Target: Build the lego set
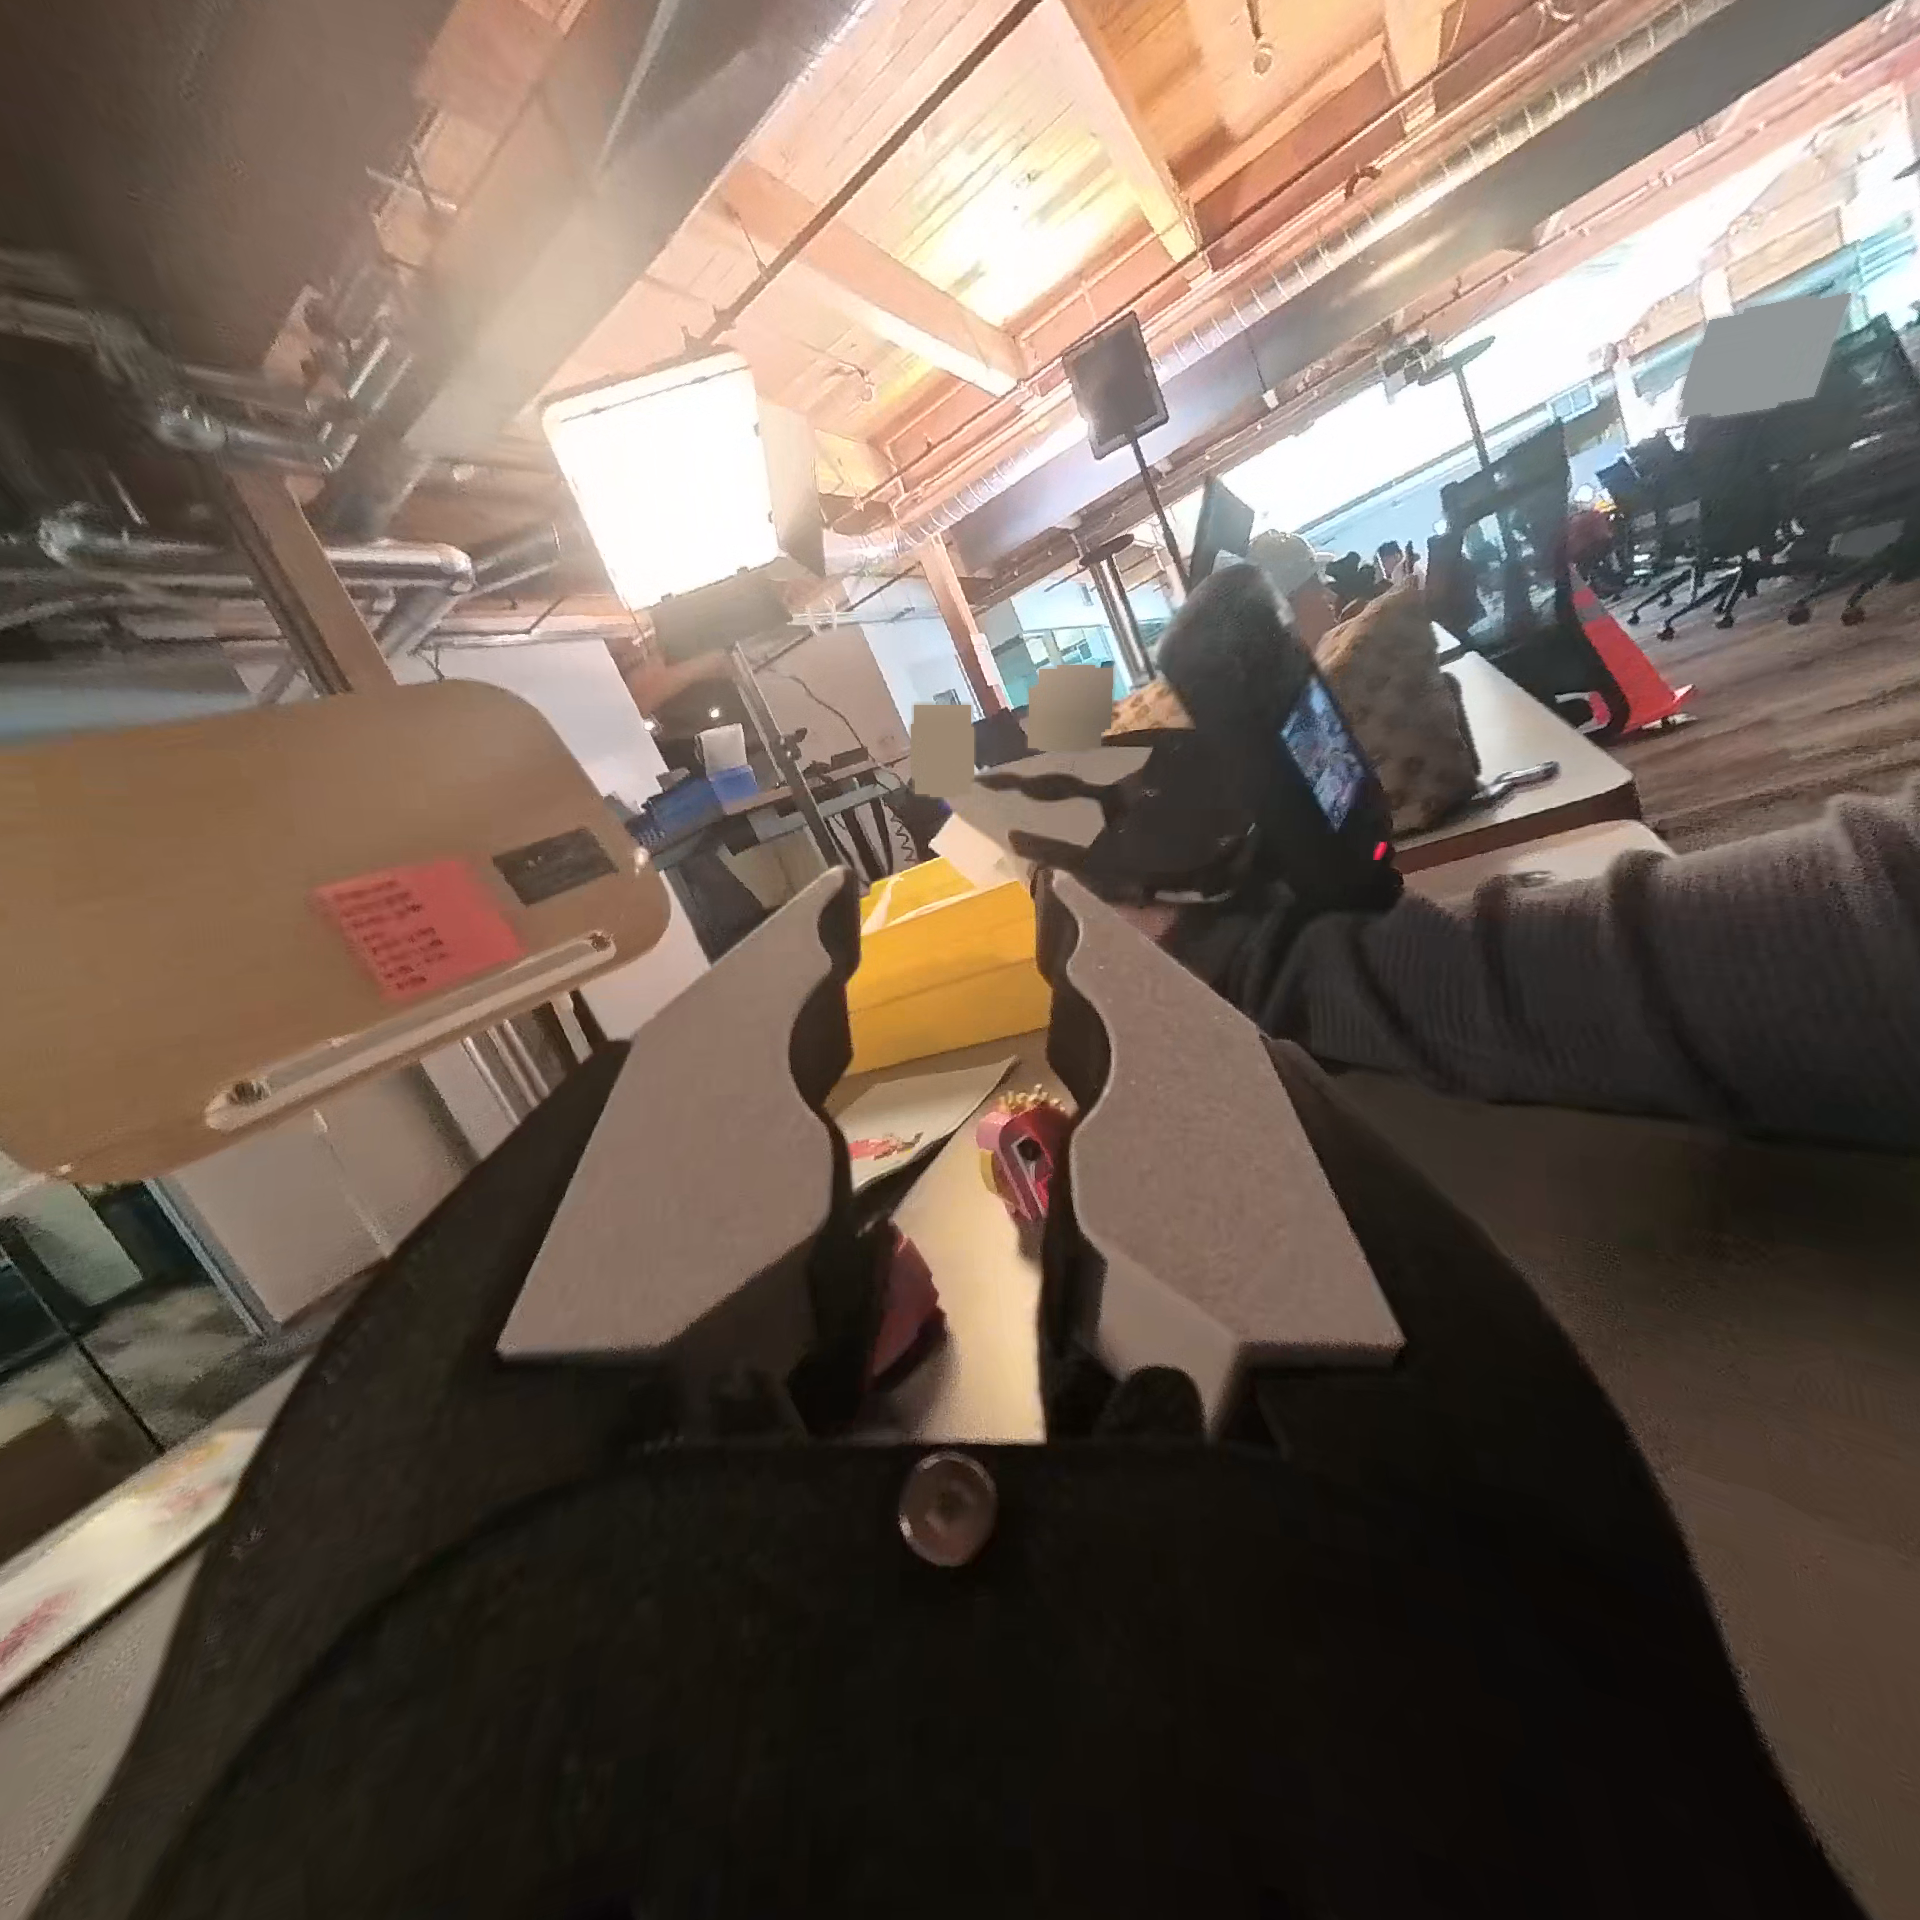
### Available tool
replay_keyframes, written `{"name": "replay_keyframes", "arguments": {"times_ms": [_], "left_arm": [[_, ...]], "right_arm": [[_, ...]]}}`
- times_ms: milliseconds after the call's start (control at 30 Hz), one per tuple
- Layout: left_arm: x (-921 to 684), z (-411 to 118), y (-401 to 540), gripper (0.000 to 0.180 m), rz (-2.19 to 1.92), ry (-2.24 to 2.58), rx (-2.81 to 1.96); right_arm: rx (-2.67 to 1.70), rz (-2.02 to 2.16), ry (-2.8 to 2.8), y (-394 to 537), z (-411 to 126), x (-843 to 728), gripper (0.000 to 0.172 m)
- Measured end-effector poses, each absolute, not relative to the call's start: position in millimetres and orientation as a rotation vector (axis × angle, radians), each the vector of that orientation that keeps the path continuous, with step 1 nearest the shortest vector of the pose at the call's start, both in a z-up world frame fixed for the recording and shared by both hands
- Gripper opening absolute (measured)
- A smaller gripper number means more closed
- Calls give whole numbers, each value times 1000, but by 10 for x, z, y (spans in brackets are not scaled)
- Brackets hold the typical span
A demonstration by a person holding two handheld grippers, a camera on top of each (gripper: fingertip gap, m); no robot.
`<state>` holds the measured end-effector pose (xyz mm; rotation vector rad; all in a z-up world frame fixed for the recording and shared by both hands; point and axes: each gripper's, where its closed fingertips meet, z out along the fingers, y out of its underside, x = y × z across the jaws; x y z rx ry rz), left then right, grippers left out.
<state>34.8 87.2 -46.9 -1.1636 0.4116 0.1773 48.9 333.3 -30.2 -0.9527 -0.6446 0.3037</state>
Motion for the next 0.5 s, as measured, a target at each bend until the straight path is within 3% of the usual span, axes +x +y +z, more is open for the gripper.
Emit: {"name": "replay_keyframes", "arguments": {"times_ms": [267,500], "left_arm": [[272,-588,952,5,95,382,-1253],[202,-605,962,1,67,342,-1275]], "right_arm": [[-1012,309,-787,3460,-610,28,0],[-942,365,-864,3296,-598,-120,0]]}}
